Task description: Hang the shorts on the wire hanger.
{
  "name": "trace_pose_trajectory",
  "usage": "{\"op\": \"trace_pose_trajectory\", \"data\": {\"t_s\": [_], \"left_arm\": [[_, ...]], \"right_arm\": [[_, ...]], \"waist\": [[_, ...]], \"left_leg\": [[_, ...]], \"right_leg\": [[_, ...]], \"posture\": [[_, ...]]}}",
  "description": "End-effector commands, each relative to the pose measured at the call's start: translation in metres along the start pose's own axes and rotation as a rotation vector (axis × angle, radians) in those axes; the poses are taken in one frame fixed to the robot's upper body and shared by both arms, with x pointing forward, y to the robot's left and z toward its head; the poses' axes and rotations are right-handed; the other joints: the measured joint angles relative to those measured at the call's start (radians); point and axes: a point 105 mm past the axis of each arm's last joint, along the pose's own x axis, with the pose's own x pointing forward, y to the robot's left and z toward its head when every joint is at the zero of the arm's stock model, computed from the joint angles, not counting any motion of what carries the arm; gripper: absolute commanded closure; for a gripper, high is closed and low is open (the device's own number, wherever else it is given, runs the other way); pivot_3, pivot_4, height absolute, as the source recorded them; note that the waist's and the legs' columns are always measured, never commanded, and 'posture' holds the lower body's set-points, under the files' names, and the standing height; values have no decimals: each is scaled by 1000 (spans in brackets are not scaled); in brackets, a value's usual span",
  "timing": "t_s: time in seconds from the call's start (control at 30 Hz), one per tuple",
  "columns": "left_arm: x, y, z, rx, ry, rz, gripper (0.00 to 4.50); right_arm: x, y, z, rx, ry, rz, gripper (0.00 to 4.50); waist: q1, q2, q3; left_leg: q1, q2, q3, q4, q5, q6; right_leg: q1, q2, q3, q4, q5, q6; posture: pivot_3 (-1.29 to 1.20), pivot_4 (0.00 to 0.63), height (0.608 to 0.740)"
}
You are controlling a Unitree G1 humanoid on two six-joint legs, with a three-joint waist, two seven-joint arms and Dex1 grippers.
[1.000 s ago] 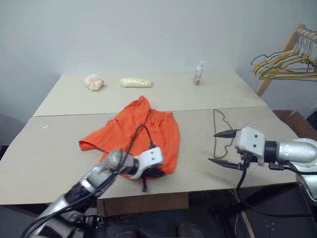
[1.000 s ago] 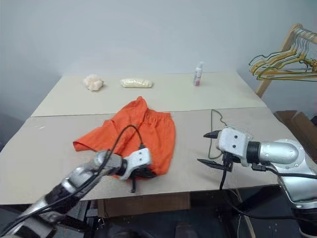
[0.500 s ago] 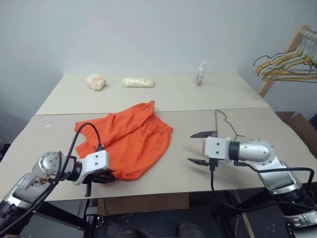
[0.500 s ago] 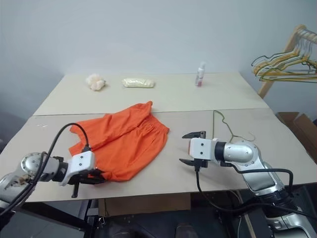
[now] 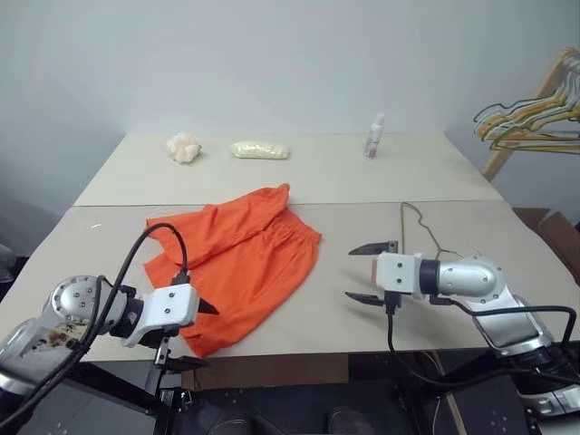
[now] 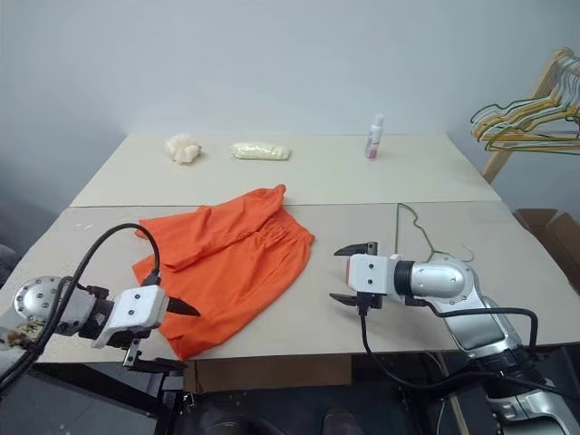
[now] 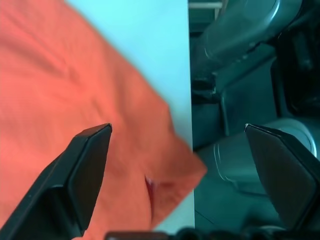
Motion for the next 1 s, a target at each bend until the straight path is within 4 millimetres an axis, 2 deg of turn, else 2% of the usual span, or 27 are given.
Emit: {"op": "trace_pose_trajectory", "data": {"t_s": [0.03,0.2,0.5,0.6,0.77,1.0], "left_arm": [[19,7,7,-81,20,105,55],[37,14,2,-218,99,201,55],[43,2,-19,-268,226,183,55],[43,4,-24,-290,228,195,671],[41,11,-31,-312,236,230,2263],[27,18,-34,-291,243,245,4464]], "right_arm": [[-8,-7,9,-23,-19,-35,0],[-11,-6,8,-17,-9,-44,0],[-13,-8,9,-20,-4,-44,0],[-13,-10,10,-20,-10,-47,0],[-14,-9,10,-16,-10,-45,0],[-16,-9,10,-8,-11,-39,0]], "waist": [[1,0,0],[-6,-1,0],[-27,-1,0],[-27,-1,0],[-27,0,0],[-31,0,0]], "left_leg": [[0,0,0,0,0,0],[0,0,-2,0,0,0],[1,0,-7,0,0,0],[2,0,-7,0,0,0],[3,0,-7,0,0,0],[3,0,-7,-1,0,0]], "right_leg": [[0,0,0,0,0,0],[0,1,1,1,0,0],[0,1,1,0,0,0],[1,1,2,0,0,0],[1,1,2,1,0,0],[1,1,2,1,0,0]], "posture": [[-134,0,740],[-148,0,740],[-148,0,740],[-147,0,740],[-150,0,740],[-139,0,740]]}}
